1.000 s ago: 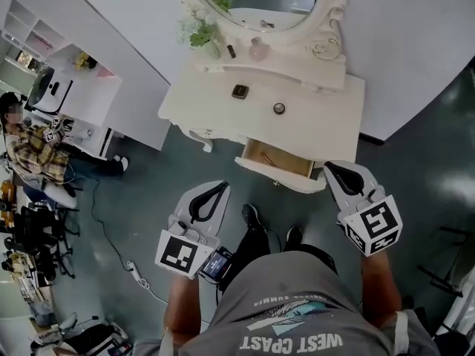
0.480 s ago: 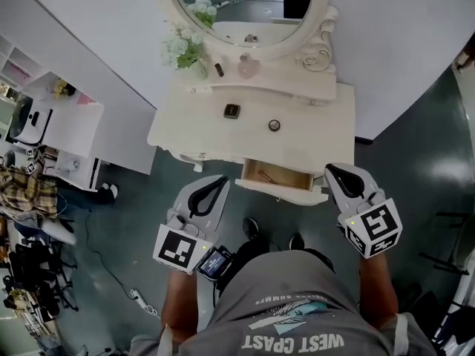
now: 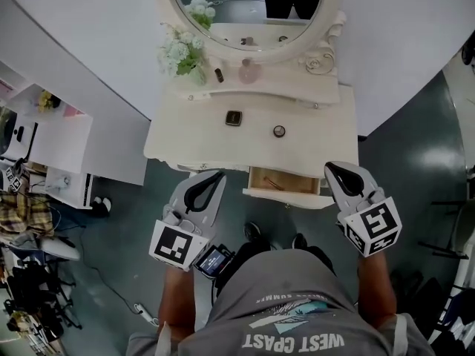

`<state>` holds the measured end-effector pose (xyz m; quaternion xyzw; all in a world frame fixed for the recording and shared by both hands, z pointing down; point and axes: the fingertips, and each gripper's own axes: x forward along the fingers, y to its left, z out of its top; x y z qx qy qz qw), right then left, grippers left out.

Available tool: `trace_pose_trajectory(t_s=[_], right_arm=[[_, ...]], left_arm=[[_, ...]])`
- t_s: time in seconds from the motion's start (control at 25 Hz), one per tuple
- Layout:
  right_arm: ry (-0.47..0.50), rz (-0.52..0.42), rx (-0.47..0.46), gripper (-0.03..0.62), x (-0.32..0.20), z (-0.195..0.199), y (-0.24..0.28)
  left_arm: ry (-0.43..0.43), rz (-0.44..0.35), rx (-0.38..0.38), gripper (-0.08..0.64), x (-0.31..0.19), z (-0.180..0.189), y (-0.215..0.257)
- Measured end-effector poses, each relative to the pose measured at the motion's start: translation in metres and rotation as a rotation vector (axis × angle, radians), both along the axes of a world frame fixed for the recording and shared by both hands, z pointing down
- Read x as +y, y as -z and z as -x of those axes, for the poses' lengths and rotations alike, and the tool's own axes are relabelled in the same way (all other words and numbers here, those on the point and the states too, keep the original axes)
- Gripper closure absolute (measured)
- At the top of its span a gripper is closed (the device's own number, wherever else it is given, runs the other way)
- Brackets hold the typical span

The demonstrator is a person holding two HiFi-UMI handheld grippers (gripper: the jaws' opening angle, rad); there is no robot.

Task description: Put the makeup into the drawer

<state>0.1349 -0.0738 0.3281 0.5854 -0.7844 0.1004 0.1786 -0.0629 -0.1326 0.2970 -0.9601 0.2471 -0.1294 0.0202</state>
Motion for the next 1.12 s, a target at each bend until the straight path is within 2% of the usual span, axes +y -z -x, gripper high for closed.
trace_pose_trajectory(t_s=[0.28, 0.48, 0.64, 0.8, 0.92, 1.12], right_arm=[[-0.037, 0.005, 0.032, 0.591, -0.019, 0.023, 0.007], [-0.037, 0.012, 0.043, 0.591, -0.032, 0.031, 0.007], [-0.02, 0.024, 0.042, 0.591, -0.047, 0.026, 0.0], [0.017, 0.025, 0.033, 0.591, -0.064, 0.017, -0.006], [0.061, 0.021, 0.027, 0.591, -0.075, 0.012, -0.011], [0.129, 0.006, 0.017, 0.591, -0.103, 0.007, -0.009]], left_arm=[[-0.033, 0.01, 0.028, 0.557, -0.027, 0.024, 0.0], [-0.027, -0.007, 0.044, 0.557, -0.045, 0.037, -0.002], [0.006, 0.025, 0.031, 0.557, -0.056, 0.038, -0.012], [0.043, 0.015, 0.013, 0.557, -0.065, 0.034, -0.016], [0.087, -0.03, 0.012, 0.557, -0.066, 0.031, -0.01], [0.17, -0.02, -0.002, 0.557, -0.072, 0.036, -0.007]])
